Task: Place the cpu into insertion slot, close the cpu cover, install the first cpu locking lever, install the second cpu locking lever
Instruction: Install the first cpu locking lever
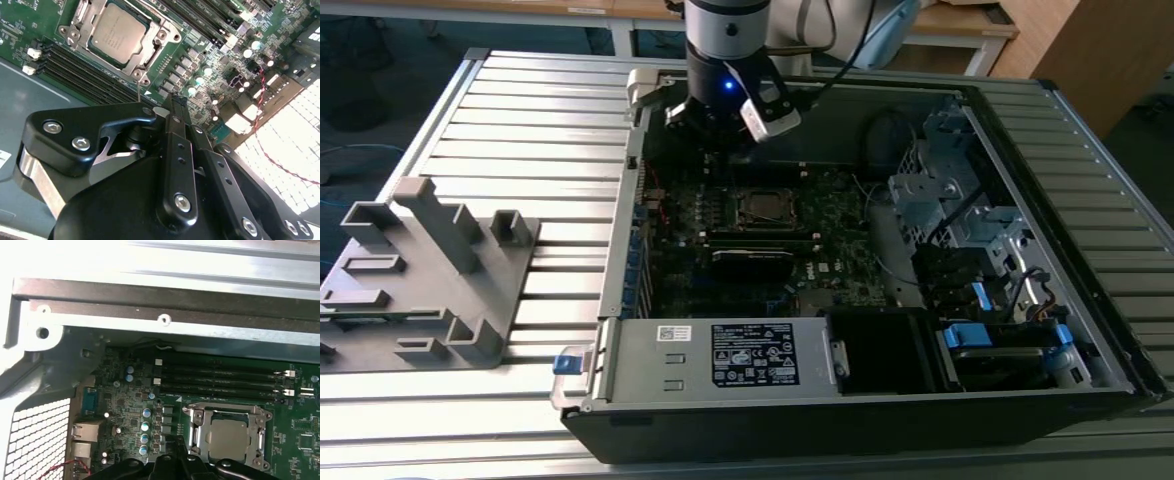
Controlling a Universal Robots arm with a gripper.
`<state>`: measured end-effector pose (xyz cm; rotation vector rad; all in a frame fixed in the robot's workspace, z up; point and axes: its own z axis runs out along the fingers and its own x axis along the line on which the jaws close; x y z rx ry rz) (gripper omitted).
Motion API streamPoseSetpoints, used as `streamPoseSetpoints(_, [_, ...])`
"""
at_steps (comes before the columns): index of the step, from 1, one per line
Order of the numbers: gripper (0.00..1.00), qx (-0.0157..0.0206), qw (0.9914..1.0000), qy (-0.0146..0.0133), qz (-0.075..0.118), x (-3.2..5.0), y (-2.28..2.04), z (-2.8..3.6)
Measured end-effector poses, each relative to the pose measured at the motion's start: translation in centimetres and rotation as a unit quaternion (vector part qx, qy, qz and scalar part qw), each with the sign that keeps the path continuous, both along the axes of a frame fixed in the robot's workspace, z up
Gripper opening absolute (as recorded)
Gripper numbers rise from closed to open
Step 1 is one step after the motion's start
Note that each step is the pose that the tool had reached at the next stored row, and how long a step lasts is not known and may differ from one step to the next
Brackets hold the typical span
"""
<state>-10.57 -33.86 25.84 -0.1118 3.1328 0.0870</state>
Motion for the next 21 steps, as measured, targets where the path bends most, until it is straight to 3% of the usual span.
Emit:
streamPoseSetpoints(11, [0.11,0.0018,1.00000,0.0000,0.000,-0.15,0.21,-0.03])
streamPoseSetpoints(21, [0.11,0.0042,0.99999,0.0000,0.000,-0.22,0.91,-0.10])
